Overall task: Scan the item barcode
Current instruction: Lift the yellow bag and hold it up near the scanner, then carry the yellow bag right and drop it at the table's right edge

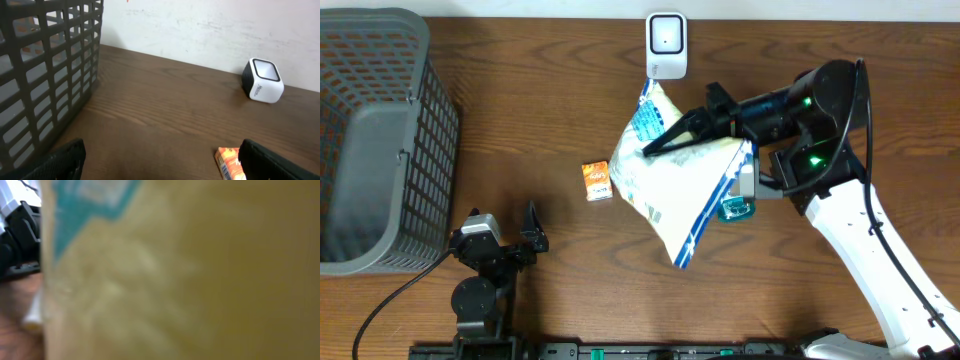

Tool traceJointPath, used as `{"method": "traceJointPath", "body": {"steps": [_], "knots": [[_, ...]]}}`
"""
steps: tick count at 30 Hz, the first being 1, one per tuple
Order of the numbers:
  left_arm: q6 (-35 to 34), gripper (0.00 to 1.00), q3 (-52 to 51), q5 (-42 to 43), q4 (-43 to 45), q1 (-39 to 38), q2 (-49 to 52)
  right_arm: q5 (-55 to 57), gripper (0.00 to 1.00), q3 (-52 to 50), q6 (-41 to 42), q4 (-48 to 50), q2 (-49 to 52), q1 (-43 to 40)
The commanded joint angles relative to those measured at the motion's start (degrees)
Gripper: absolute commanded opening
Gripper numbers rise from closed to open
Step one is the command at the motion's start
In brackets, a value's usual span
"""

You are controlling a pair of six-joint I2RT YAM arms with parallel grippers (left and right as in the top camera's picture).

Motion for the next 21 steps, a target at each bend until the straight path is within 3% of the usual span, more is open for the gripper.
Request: {"method": "traceJointPath", "body": {"steps": [1, 3, 4, 8, 10, 12, 14, 18, 21], "knots": [[-0.5, 0.98, -1.6, -0.3, -1.2, 0.1, 0.0, 2.3, 0.01, 0.7, 16.7, -4.5, 1.1, -1.0], [-0.5, 0.98, -1.6, -0.3, -1.2, 0.1, 0.0, 9.5, 0.01, 0.7, 27.0, -13.5, 1.7, -1.5], [-0.5, 0.98, -1.6, -0.3, -1.2, 0.1, 0.0, 18.1, 0.02, 0.7, 31.1, -23.1, 2.2, -1.8], [-0.5, 0.98, -1.6, -0.3, -1.2, 0.1, 0.0, 39.2, 0.02, 0.7, 41.7, -39.9, 3.7, -1.6], [-0.5, 0.98, -1.6, -0.3, -1.2, 0.1, 0.0, 42.2, 0.02, 0.7, 51.1, -45.2, 4.0, -1.6], [-0.5, 0.98, -1.6, -0.3, -1.2, 0.1, 0.0, 42.2, 0.02, 0.7, 55.3, -50.6, 4.1, -1.7], [-0.5, 0.98, -1.6, -0.3, -1.2, 0.1, 0.0, 45.3, 0.02, 0.6, 57.4, -51.8, 4.2, -1.4], [-0.5, 0.98, -1.6, -0.3, -1.2, 0.1, 0.0, 67.5, 0.01, 0.6, 77.0, -53.7, 5.7, -0.1], [-0.5, 0.98, -1.6, -0.3, -1.2, 0.1, 0.0, 74.4, 0.01, 0.6, 86.0, -49.9, 8.8, 0.3]]}}
